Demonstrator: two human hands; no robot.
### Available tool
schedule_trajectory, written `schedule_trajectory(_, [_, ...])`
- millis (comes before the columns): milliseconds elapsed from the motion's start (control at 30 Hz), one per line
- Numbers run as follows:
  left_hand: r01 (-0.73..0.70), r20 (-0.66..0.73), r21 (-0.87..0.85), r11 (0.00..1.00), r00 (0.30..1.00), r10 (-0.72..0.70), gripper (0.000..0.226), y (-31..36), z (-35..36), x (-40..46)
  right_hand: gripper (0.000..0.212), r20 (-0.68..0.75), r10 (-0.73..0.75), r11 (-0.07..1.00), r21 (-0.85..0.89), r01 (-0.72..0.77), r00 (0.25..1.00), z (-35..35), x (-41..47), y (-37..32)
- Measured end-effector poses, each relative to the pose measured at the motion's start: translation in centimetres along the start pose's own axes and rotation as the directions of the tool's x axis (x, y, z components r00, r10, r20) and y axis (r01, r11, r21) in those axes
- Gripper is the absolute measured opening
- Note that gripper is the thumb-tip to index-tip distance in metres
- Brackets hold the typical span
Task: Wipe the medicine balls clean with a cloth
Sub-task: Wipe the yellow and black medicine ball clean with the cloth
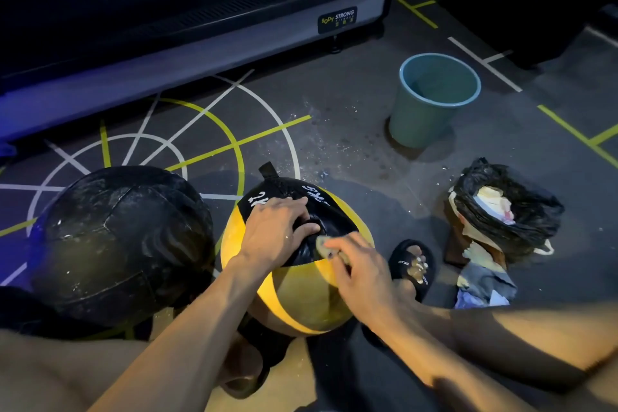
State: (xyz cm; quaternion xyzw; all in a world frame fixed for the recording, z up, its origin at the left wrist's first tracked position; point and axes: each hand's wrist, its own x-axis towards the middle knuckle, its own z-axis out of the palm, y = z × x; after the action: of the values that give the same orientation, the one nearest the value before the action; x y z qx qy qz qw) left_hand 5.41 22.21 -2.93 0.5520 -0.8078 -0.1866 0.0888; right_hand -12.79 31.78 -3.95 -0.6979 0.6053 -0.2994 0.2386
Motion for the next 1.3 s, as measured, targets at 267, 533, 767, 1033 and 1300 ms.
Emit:
schedule_trajectory(267, [0.002,0.003,-0.029,1.000,1.000,-0.002,0.030,0.9,0.0,0.6,0.019,-0.112,0.032,0.997,-0.070,-0.040,0.993,-0.2,1.1,1.8])
schedule_trajectory(533, [0.028,0.014,-0.028,0.999,1.000,-0.028,0.031,0.9,-0.5,0.9,0.022,0.006,-0.111,0.987,-0.116,0.111,0.994,-0.9,0.6,2.1])
schedule_trajectory(767, [0.043,0.020,-0.032,0.999,0.999,-0.042,0.032,1.4,-0.3,1.3,0.019,0.213,-0.272,0.930,-0.192,0.313,0.938,0.7,-0.9,-1.3])
schedule_trajectory(1033, [0.060,-0.017,-0.036,0.998,0.998,-0.060,0.032,1.4,0.1,1.4,0.011,0.106,-0.119,0.967,-0.213,0.140,0.987,-0.8,0.2,0.4])
schedule_trajectory(1300, [0.084,-0.055,-0.020,0.996,0.995,-0.085,0.034,1.4,0.0,1.4,0.017,0.066,-0.024,0.981,-0.193,0.036,0.998,-2.9,1.4,2.2])
